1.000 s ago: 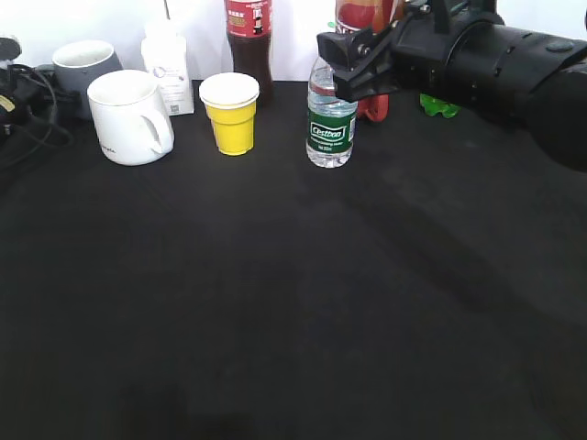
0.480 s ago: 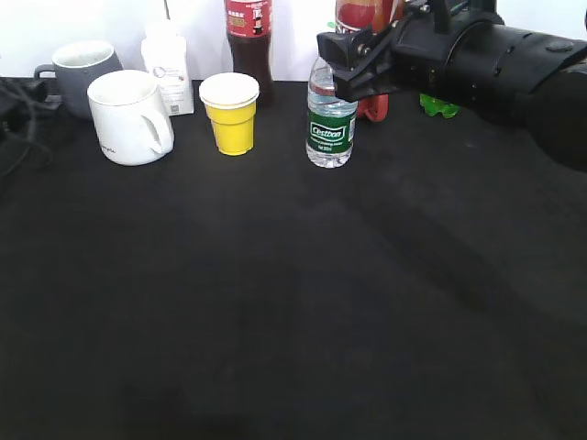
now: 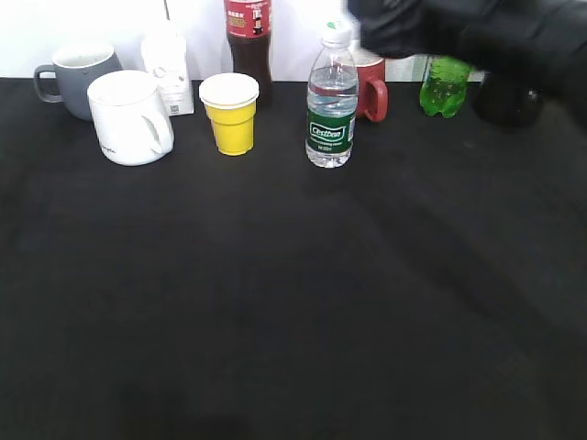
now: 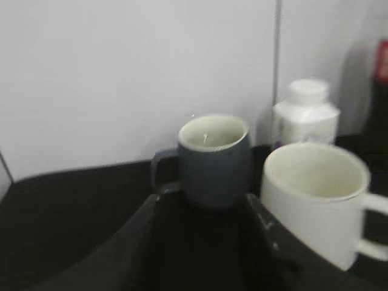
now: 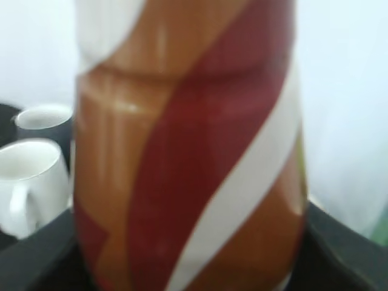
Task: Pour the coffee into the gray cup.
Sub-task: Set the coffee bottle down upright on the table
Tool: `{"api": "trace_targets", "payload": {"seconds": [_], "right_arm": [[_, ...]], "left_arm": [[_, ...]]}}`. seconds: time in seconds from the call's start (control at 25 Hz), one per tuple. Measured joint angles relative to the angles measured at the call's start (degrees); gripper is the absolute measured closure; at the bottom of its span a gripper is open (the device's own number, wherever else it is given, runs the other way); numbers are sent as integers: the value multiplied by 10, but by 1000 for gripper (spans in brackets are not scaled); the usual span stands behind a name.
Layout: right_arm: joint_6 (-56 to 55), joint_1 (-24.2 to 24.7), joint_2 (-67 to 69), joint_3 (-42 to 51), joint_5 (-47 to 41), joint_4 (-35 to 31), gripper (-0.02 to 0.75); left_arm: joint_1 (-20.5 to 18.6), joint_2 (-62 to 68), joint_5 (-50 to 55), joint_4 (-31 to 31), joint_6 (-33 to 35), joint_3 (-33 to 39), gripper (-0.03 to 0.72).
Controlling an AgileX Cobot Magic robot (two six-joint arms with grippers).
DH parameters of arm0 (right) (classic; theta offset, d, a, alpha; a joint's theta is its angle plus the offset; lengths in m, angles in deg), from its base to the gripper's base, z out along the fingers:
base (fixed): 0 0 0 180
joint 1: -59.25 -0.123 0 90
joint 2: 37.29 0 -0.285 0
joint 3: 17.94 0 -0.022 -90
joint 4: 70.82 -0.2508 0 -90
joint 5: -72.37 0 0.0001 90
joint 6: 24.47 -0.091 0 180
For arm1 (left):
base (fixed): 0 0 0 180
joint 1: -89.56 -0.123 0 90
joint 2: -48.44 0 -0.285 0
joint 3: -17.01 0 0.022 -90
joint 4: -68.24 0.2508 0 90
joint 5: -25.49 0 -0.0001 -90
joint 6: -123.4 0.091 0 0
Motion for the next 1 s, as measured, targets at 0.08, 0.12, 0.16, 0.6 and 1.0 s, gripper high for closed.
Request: {"api": "trace_targets", "payload": {"seconds": [0.08,0.12,0.16,0.6,1.0], "right_arm": [[2,32,-15,0,-25,-5,205],[4,56,-23,0,-31,-6,205],[7,82,-28,0,-42,-6,205],[-9,193,108,0,111,2,205],[-80,188,306,-5,230,65,205]], "left_arm": [[20,-28,20,2,0,0,385],[28,-30,25,3,0,0,385],[34,-31,29,4,0,1,385],[40,-31,49,6,0,1,386],[40,-31,50,7,0,1,386]]}}
